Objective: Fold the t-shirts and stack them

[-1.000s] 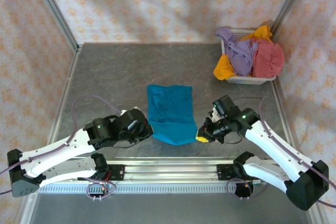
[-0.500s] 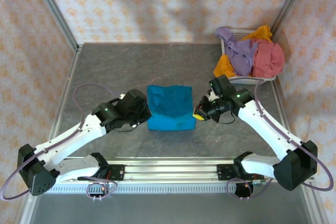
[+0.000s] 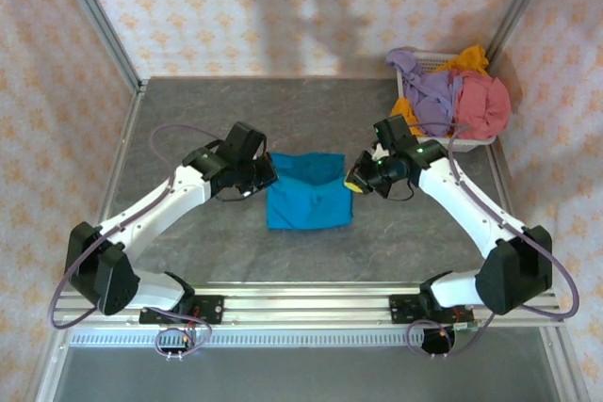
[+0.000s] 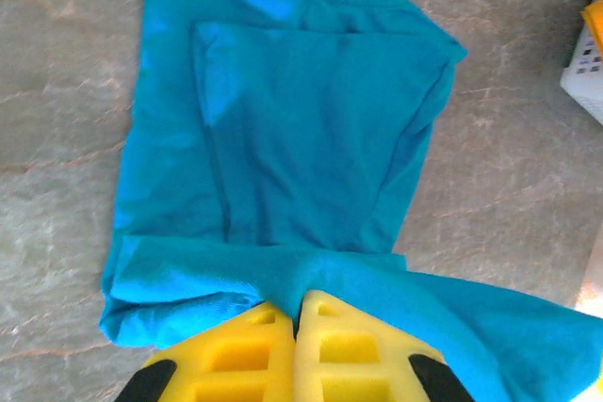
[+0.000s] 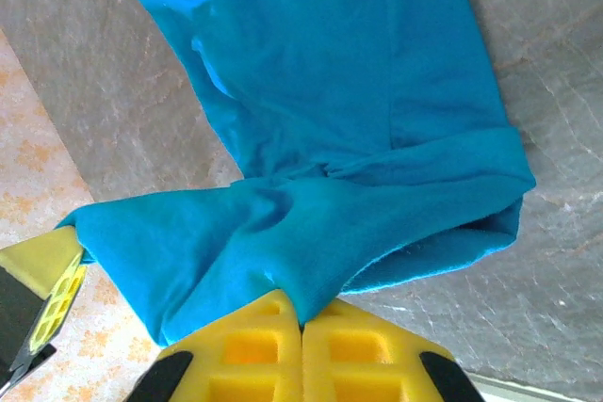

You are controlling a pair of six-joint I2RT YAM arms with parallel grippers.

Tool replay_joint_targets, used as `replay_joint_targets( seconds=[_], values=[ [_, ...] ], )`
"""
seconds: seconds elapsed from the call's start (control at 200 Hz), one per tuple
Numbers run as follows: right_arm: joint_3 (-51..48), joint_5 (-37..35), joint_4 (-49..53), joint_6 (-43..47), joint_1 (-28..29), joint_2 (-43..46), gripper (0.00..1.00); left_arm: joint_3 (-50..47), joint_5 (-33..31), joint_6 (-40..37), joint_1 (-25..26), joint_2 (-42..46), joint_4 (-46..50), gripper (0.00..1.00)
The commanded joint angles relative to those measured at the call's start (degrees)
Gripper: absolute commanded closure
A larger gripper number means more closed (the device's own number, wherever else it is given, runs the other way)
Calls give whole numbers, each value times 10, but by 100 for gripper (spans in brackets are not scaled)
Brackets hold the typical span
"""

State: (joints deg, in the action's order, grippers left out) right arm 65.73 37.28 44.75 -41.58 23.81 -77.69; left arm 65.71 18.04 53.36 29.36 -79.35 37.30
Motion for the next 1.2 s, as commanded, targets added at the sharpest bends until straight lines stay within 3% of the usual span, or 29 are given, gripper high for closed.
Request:
replay_joint_targets(
  seconds=[0.0,0.22,0.516,0.681,0.961,0.991,1.026,1.086,1.141,1.191],
  values=[
    [28,-18,-18,16,-10,-23,100,34,37,-47,-25,-24,20,100],
    [90,-43,-51,32,-27,-91,100,78,71,-95,-83,-93,35,100],
    [202,-71,-62,72,-42,-255,100,135,126,-155,-160,-235,37,100],
    [256,-85,-90,105,-49,-338,100,211,133,-183,-182,-326,57,100],
    [404,-86,-26,126,-51,-448,100,266,123,-187,-204,-392,66,100],
    [419,-92,-12,127,-52,-459,99,268,122,-186,-206,-398,58,93],
    [429,-100,-3,127,-53,-468,98,270,127,-185,-207,-403,46,81],
    [428,-106,-7,122,-58,-469,92,285,134,-186,-208,-411,34,79],
    [428,-104,-8,122,-63,-469,71,314,138,-191,-210,-422,43,69],
    [439,-104,8,128,-68,-469,63,347,133,-200,-213,-433,66,63]
  ],
)
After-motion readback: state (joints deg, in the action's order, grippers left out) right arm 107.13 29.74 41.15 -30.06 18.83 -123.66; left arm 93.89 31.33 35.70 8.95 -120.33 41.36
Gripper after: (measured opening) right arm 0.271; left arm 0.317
